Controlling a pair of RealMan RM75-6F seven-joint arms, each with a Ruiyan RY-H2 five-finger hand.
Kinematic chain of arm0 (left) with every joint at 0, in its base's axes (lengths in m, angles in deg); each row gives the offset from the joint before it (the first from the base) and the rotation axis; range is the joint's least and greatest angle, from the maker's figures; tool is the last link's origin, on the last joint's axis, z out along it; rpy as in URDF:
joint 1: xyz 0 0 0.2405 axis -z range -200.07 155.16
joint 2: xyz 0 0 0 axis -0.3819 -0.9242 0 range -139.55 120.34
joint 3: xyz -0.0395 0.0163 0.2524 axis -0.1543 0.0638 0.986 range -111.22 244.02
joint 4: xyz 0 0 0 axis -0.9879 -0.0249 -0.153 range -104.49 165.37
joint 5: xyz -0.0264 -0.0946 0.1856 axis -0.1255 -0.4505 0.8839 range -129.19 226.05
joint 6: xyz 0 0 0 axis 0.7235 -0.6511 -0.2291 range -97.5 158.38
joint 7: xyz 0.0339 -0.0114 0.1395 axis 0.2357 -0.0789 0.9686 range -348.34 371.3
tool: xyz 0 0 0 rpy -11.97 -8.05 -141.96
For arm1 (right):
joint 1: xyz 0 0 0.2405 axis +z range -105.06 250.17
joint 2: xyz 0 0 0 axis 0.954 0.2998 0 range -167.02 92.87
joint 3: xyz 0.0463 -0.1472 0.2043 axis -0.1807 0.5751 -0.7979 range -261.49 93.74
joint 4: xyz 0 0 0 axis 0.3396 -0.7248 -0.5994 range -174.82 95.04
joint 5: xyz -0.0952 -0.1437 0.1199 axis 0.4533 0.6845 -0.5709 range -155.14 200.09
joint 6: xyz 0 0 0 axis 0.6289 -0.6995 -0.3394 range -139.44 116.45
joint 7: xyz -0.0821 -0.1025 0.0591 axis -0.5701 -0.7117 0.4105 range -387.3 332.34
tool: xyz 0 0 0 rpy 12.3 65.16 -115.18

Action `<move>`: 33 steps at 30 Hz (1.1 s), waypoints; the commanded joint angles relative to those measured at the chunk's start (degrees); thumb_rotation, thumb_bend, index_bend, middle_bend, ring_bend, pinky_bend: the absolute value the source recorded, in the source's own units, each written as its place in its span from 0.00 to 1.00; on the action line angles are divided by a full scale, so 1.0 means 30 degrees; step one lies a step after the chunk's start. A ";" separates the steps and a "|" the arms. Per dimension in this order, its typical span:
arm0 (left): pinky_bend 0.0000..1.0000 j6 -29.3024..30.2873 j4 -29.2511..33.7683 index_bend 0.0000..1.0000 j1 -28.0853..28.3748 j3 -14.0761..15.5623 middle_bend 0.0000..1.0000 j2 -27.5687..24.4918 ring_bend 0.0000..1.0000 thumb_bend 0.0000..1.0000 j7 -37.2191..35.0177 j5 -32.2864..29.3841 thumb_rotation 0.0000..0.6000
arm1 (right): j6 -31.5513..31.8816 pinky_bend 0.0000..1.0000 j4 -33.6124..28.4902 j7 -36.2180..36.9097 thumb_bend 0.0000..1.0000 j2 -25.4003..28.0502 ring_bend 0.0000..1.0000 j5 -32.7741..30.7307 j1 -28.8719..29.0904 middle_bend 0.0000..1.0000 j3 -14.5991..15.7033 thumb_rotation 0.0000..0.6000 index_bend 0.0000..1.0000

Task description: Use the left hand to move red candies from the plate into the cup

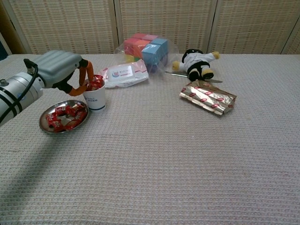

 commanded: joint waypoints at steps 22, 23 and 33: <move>0.87 0.3621 0.4637 0.15 -0.5521 0.4428 0.22 -0.4817 0.56 0.41 -0.5634 0.2317 1.00 | 0.0193 0.22 -0.0042 -0.0067 0.14 -0.0008 0.00 0.0605 -0.0106 0.00 0.0276 1.00 0.00; 0.70 0.4219 0.4690 0.14 -0.6001 0.4962 0.20 -0.5208 0.42 0.41 -0.6652 0.3015 1.00 | 0.0165 0.20 -0.0034 -0.0095 0.14 -0.0009 0.00 0.0573 -0.0108 0.00 0.0282 1.00 0.00; 0.20 1.0620 0.5120 0.06 -1.0435 0.7016 0.06 -0.8070 0.02 0.41 -0.9793 0.5936 1.00 | 0.0260 0.00 -0.0004 -0.0377 0.14 -0.0293 0.00 0.1239 -0.0132 0.00 0.0556 1.00 0.00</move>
